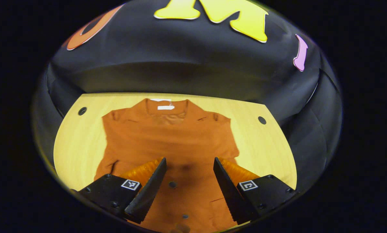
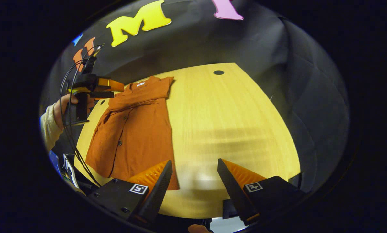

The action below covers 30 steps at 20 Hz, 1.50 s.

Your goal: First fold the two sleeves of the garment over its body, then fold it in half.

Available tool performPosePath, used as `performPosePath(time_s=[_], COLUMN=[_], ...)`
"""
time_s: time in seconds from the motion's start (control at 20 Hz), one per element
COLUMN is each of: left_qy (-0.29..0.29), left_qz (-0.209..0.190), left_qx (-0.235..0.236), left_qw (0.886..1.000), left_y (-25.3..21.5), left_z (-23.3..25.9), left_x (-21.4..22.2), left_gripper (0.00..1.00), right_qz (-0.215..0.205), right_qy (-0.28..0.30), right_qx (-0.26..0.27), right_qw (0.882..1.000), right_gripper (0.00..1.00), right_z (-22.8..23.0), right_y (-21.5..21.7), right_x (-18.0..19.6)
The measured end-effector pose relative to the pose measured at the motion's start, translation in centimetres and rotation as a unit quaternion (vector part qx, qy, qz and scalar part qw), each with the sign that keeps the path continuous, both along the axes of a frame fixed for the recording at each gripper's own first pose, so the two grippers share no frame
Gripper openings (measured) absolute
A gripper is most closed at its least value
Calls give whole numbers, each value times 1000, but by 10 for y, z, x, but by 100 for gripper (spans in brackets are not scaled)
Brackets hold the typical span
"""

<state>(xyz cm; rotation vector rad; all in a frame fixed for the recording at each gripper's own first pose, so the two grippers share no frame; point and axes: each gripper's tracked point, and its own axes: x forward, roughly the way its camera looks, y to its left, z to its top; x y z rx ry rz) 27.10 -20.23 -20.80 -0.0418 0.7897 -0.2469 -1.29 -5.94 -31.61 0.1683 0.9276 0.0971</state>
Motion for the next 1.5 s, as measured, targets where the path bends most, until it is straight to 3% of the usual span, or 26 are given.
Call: performPosePath(time_s=[0.35,0.4,0.5,0.65,0.85,0.9,0.95,1.0,1.05,1.15,1.25,1.35,1.4,1.45,1.5], left_qy=[8,18,34,80,170,191,210,232,242,262,303,334,353,374,386], left_qz=[63,67,77,98,108,105,97,83,67,48,36,1,-17,-33,-45], left_qx=[32,38,48,59,30,20,9,-3,-12,-47,-79,-106,-126,-147,-166], left_qw=[997,997,995,990,979,976,973,969,968,963,949,937,927,915,906], left_y=[142,158,190,239,272,275,278,275,276,272,271,268,265,261,256], left_z=[-44,-52,-64,-88,-112,-115,-117,-118,-115,-112,-110,-108,-107,-105,-101], left_x=[-81,-93,-116,-152,-194,-202,-209,-217,-219,-217,-224,-228,-230,-233,-234], left_gripper=[95,100,95,95,95,100,95,100,95,95,96,94,94,94,100], right_qz=[61,65,68,65,83,95,106,111,110,103,101,103,109,113,119], right_qy=[19,21,28,51,109,136,163,178,194,234,280,302,305,310,317], right_qx=[-15,-13,-17,-20,-27,-21,-12,1,20,61,114,130,150,164,179], right_qw=[998,998,997,996,990,986,981,978,975,965,948,939,934,930,924], right_gripper=[93,93,93,93,93,93,93,93,93,92,93,92,87,88,89], right_z=[-17,-18,-24,-36,-57,-62,-67,-68,-69,-70,-71,-80,-78,-76,-75], right_y=[61,68,71,69,51,49,48,48,51,49,53,51,57,62,68], right_x=[-7,-6,-4,0,3,0,-2,2,6,2,-3,-5,-2,-4,-4])
